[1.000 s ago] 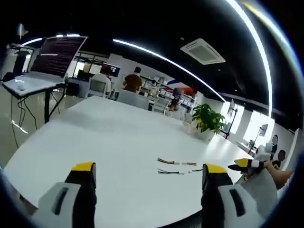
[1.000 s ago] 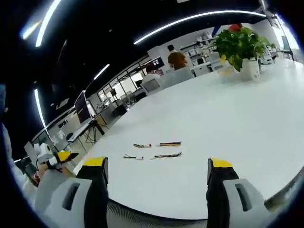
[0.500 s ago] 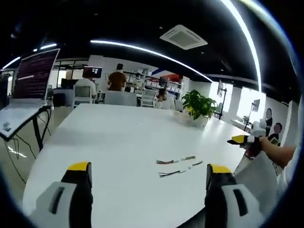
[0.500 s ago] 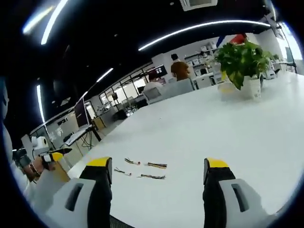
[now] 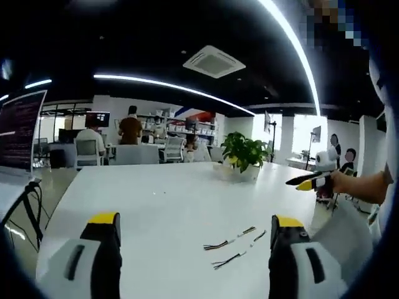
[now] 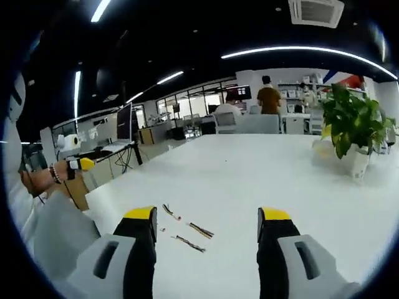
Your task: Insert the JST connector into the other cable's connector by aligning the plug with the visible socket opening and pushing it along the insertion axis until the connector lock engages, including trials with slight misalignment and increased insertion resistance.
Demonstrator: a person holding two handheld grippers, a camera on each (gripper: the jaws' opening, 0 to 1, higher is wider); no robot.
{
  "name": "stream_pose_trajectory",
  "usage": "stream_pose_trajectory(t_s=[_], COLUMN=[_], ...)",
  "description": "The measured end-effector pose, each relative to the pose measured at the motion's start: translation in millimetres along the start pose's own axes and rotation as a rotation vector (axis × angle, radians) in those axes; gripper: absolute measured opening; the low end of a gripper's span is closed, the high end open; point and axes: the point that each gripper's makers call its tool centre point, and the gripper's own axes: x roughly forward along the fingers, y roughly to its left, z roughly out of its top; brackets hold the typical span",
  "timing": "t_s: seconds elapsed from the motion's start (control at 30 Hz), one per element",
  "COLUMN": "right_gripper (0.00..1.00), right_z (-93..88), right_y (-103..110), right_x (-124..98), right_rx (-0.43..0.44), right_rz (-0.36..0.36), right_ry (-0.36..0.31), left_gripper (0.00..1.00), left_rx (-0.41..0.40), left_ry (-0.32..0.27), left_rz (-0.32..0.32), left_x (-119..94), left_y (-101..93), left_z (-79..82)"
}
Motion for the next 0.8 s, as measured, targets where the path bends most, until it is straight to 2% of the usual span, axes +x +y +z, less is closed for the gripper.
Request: stream_pose_trajectory(t_s=[0.1,0.23,0.33,0.4,0.43,0.5,0.63,0.73,0.8], right_gripper=[0.62,0.63,0.59,0.53,0.50,0.46,0.39,0.38,0.37], right_z=[13.7,28.9,33.6,33.9,32.8,29.8,25.2,18.8,12.9], right_y=[0.4,6.2,11.5,12.3,15.5,20.1,20.8,20.0,19.1], right_x=[6.8,16.6,23.9,29.8,33.1,37.1,51.0,61.8,70.9], right_rx=[-0.033,-0.114,-0.145,-0.176,-0.199,-0.218,-0.228,-0.228,-0.221], right_rz=[0.051,0.141,0.200,0.218,0.249,0.296,0.355,0.393,0.412], right_ry=[-0.021,-0.043,-0.049,-0.041,-0.033,-0.015,0.010,0.033,0.050], left_gripper=[0.99,0.99,0.99,0.99,0.99,0.99,0.94,0.86,0.85], left_rx=[0.039,0.066,0.086,0.066,0.050,0.073,0.066,0.062,0.037], left_ry=[-0.009,-0.019,-0.020,0.002,0.010,0.003,0.030,0.045,0.066], left_rz=[-0.063,-0.204,-0.293,-0.370,-0.388,-0.423,-0.467,-0.499,-0.530], left_x=[13.6,34.1,48.3,56.1,59.5,70.0,92.1,105.7,114.0], left_y=[-3.7,-22.3,-34.0,-44.6,-46.5,-48.4,-51.1,-53.0,-56.9], left_z=[9.6,17.3,15.5,10.1,7.8,4.1,-11.1,-22.7,-32.7])
